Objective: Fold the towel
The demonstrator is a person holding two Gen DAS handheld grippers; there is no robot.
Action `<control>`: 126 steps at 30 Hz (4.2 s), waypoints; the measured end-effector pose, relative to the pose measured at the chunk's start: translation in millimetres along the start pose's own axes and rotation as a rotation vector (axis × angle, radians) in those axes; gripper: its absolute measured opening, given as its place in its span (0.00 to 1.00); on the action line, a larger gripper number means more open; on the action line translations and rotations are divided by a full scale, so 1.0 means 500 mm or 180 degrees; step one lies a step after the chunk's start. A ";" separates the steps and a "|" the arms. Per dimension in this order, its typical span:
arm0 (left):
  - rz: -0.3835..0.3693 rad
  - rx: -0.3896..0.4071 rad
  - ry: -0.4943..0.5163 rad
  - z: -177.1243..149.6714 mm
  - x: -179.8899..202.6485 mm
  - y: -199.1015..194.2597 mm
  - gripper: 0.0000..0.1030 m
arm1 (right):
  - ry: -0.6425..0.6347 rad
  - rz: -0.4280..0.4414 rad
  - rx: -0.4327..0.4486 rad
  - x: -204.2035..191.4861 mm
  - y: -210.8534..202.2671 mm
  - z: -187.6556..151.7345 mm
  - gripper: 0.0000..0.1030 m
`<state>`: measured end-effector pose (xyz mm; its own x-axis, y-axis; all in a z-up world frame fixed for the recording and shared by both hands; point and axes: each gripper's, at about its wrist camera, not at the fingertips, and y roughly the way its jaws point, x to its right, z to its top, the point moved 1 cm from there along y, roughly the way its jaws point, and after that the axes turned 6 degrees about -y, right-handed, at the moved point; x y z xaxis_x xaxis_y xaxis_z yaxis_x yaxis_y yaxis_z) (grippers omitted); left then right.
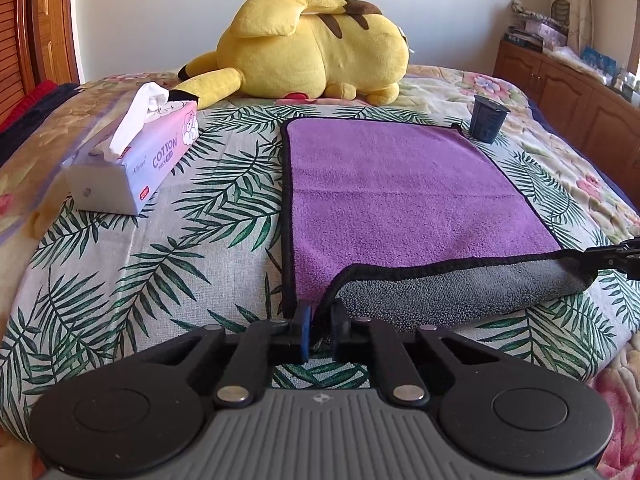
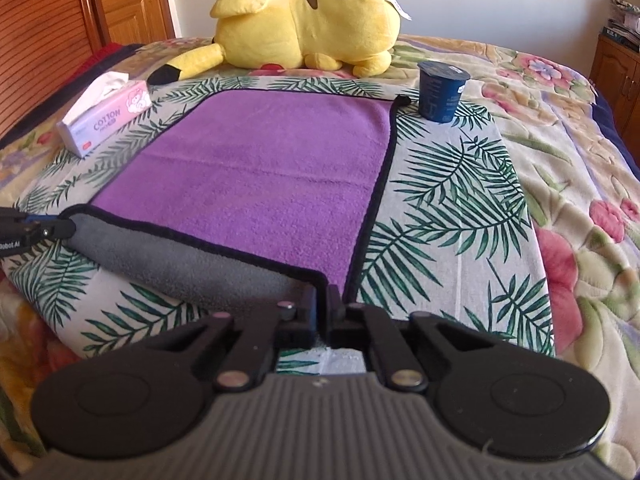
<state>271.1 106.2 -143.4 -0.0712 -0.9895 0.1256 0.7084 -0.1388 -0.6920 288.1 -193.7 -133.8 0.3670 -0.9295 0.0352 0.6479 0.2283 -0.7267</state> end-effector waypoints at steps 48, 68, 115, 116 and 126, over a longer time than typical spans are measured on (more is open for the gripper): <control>-0.0205 0.0622 0.0190 0.089 0.039 -0.061 0.00 | -0.0218 -0.0049 0.0643 0.004 -0.050 0.066 0.02; -0.0247 0.0713 0.0296 0.174 0.048 -0.050 0.00 | -0.0336 -0.0092 0.0891 0.025 -0.049 0.126 0.02; 0.0077 0.1084 0.0673 0.361 0.061 0.083 0.00 | -0.0589 -0.0552 0.1174 0.094 0.070 0.311 0.02; 0.0095 0.1084 0.0695 0.364 0.060 0.090 0.00 | -0.0589 -0.0559 0.1173 0.095 0.076 0.311 0.02; 0.0146 0.0955 0.0710 0.380 0.047 0.175 0.00 | -0.0627 -0.0655 0.1129 0.101 0.143 0.327 0.02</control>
<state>464.9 78.1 -66.1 -0.1623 -0.9834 -0.0816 0.8863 -0.1089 -0.4502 462.0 -176.8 -72.0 0.3045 -0.9010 0.3091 0.8967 0.1616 -0.4122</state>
